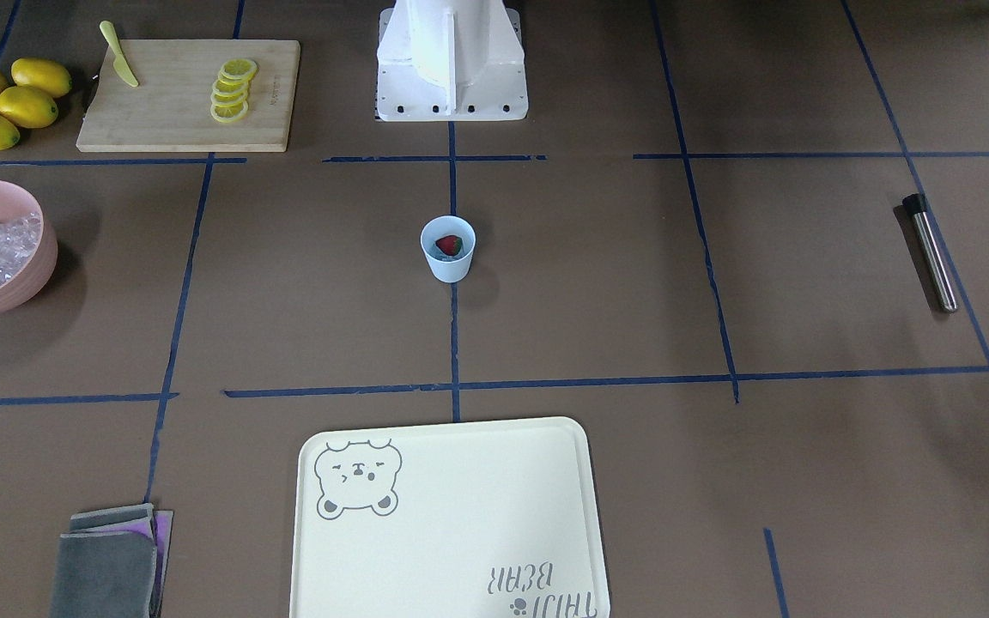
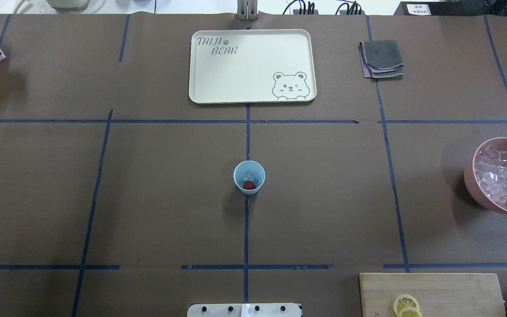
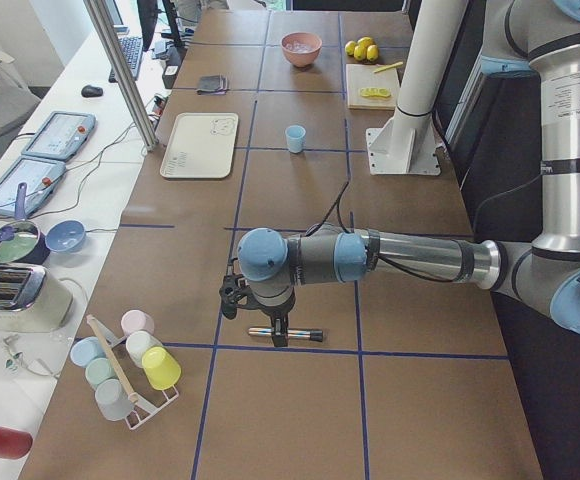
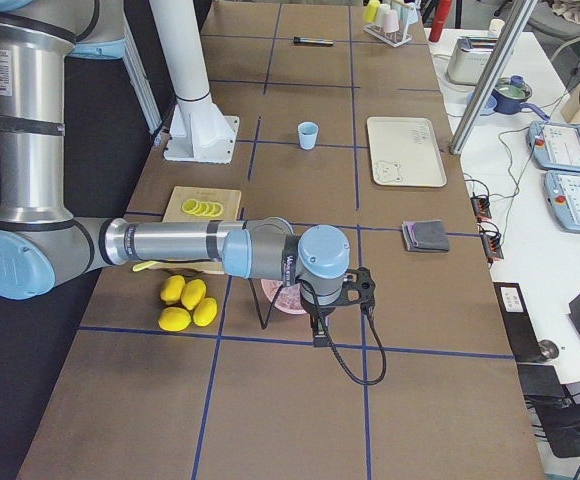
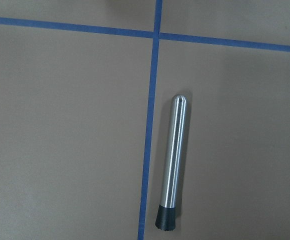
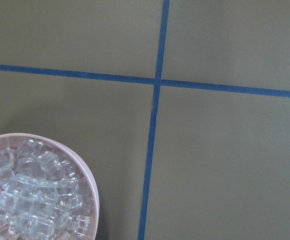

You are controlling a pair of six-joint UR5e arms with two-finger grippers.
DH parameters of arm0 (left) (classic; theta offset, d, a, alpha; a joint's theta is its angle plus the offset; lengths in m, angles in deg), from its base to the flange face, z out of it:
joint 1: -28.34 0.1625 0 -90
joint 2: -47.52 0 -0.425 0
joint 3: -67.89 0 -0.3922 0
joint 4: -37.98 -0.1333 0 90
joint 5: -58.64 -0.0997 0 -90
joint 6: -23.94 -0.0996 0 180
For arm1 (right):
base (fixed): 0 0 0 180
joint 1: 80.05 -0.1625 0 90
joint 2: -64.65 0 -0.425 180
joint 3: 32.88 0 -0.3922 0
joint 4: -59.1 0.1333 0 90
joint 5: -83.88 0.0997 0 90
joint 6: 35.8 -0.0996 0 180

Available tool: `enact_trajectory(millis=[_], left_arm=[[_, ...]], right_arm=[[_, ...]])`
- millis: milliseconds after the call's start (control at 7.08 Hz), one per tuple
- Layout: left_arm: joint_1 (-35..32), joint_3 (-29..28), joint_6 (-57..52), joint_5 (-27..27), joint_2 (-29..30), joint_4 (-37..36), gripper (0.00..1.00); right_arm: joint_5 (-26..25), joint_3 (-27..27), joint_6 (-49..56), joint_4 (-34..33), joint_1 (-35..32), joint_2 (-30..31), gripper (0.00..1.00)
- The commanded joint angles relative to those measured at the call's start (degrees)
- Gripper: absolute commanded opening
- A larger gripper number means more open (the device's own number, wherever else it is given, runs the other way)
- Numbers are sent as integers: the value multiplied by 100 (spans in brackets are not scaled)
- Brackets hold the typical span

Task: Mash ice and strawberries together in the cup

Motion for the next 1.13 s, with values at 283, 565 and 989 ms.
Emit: enact_trajectory(millis=[283, 565, 989], left_arm=[[2, 12, 0, -3, -74, -17, 100], [28, 57, 0, -3, -109, -8, 100], [133, 4, -9, 6, -66, 18, 100]], right_arm=[[0, 113, 1, 11, 41, 48, 100], [9, 140, 1, 10, 119, 48, 100], [9, 175, -17, 10, 181, 48, 100]])
